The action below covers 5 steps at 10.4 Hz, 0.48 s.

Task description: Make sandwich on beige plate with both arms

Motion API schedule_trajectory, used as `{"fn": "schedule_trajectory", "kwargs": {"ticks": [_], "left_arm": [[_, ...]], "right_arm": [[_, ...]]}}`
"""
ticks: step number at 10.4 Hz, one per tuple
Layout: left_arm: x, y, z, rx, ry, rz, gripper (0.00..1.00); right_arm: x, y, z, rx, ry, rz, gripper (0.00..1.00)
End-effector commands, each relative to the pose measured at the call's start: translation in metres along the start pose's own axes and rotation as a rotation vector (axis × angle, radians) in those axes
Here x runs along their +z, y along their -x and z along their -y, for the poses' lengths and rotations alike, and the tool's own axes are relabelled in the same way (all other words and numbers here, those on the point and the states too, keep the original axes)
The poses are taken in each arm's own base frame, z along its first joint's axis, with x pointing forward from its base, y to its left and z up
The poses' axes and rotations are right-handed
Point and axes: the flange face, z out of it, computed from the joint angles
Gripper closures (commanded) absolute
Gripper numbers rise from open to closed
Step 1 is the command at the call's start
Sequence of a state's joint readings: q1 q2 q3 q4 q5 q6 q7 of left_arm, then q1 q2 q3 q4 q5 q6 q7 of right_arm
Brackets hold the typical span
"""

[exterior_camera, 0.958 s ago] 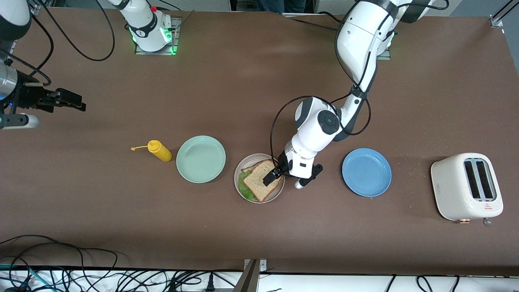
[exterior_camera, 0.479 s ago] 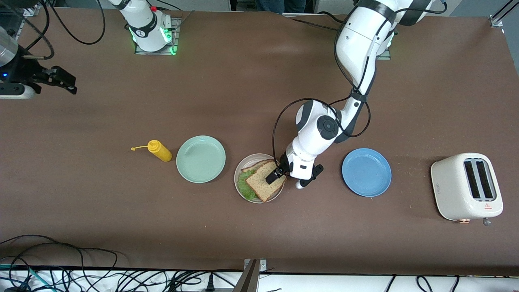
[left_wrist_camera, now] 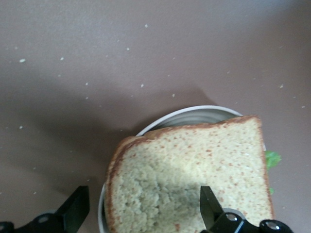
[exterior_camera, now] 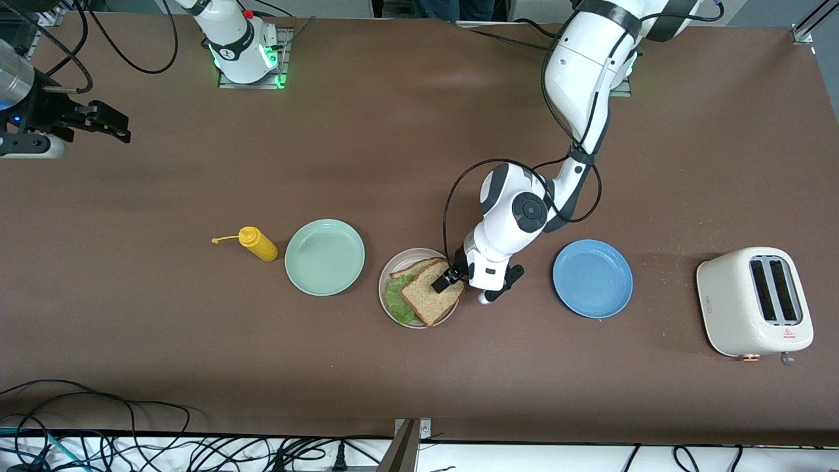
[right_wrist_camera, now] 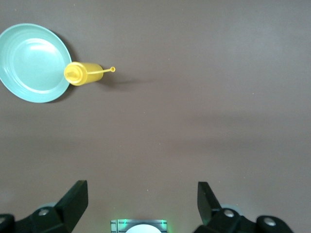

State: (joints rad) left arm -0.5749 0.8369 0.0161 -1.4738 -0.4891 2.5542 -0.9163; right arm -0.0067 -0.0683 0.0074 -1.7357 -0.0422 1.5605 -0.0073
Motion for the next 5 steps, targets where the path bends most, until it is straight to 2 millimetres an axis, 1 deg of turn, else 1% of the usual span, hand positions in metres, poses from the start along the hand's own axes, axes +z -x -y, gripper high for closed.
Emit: {"fn": "schedule_trajectory", "kwargs": {"ticks": [1, 2, 5], "left_arm": [[-0.006, -0.002, 0.004, 0.014, -0.044, 0.023, 0.00], [-0.011, -0.006, 0.005, 0.012, -0.059, 0.029, 0.00], [-0.066, -0.016, -0.015, 0.007, -0.015, 0.027, 0.00]], "right_arm": [[-0.009, -0.010, -0.006, 0.019, -0.018, -0.043, 0.00], [-0.013, -0.010, -0.004, 0.017, -0.020, -0.057, 0.00], [-0.016, -0.010, -0.004, 0.017, -0.027, -0.067, 0.00]]}}
